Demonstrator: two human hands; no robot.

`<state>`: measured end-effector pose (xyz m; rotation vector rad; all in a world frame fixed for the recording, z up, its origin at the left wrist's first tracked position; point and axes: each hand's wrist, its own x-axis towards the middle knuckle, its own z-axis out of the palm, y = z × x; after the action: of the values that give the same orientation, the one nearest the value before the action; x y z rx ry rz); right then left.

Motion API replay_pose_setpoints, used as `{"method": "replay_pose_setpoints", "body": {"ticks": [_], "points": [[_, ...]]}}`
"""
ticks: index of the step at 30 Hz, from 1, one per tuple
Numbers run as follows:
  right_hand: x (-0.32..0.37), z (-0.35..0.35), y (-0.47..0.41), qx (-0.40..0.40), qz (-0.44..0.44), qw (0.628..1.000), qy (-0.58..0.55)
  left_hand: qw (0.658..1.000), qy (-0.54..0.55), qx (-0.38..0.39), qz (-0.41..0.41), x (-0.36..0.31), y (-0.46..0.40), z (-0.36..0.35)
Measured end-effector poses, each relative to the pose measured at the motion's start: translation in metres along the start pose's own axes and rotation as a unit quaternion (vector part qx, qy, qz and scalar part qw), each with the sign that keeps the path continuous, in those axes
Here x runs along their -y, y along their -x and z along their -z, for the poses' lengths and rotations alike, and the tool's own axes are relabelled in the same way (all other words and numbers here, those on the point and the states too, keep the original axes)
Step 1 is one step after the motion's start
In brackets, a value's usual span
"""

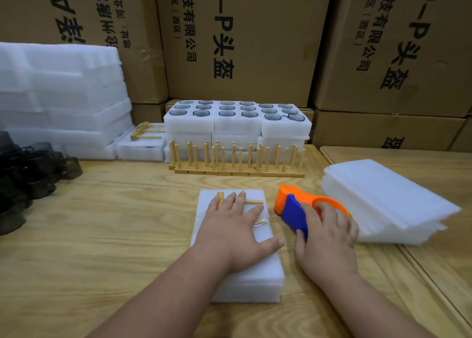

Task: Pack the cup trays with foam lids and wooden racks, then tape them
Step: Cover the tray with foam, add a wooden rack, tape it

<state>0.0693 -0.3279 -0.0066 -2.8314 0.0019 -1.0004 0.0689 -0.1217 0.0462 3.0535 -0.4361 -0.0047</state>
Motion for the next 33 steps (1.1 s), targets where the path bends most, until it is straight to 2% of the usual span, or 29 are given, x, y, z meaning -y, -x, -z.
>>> {"method": "replay_pose_setpoints", "body": {"ticks": [2, 3, 5, 6, 7, 8, 9, 10, 14, 20, 22, 25, 29, 33], "points": [[0.007, 0.003, 0.004, -0.054, 0.02, 0.993, -0.099, 1.0, 0.0, -0.002, 0.0, 0.001, 0.0, -0.001], [0.011, 0.005, 0.005, -0.072, 0.043, 0.979, -0.184, 1.0, 0.001, -0.005, -0.001, 0.001, 0.0, -0.002], [0.025, 0.01, 0.011, -0.023, 0.01, 0.916, -0.4, 1.0, 0.005, -0.01, 0.0, 0.001, 0.0, -0.002], [0.034, 0.015, 0.013, 0.047, -0.05, 0.856, -0.513, 1.0, 0.008, -0.012, 0.0, 0.001, 0.0, -0.002], [0.045, 0.018, 0.014, 0.125, -0.111, 0.771, -0.614, 1.0, 0.009, -0.014, -0.001, 0.0, -0.001, -0.002], [0.052, 0.02, 0.015, 0.205, -0.168, 0.682, -0.681, 1.0, 0.009, -0.017, -0.002, 0.0, -0.001, -0.002], [0.057, 0.022, 0.013, 0.271, -0.201, 0.615, -0.713, 1.0, 0.01, -0.019, -0.003, 0.0, -0.001, -0.002], [0.058, 0.023, 0.013, 0.311, -0.208, 0.597, -0.71, 1.0, 0.011, -0.02, -0.004, 0.0, 0.0, -0.002], [0.062, 0.025, 0.007, 0.33, -0.264, 0.571, -0.704, 1.0, 0.005, -0.018, -0.005, 0.001, 0.0, -0.001], [0.066, 0.021, 0.005, 0.328, -0.283, 0.548, -0.716, 1.0, -0.007, -0.004, -0.007, -0.001, 0.0, 0.001], [0.066, 0.017, 0.005, 0.323, -0.285, 0.514, -0.742, 1.0, -0.011, 0.003, -0.008, -0.001, 0.001, 0.003], [0.062, 0.012, 0.005, 0.31, -0.279, 0.444, -0.793, 0.999, -0.025, 0.021, -0.006, -0.001, 0.001, 0.006], [0.043, 0.0, 0.0, 0.228, -0.358, 0.402, -0.812, 0.998, -0.035, 0.055, -0.002, -0.002, -0.001, 0.011], [0.039, -0.004, 0.0, 0.229, -0.37, 0.407, -0.803, 0.994, -0.033, 0.097, 0.042, -0.011, -0.002, 0.02]]}}
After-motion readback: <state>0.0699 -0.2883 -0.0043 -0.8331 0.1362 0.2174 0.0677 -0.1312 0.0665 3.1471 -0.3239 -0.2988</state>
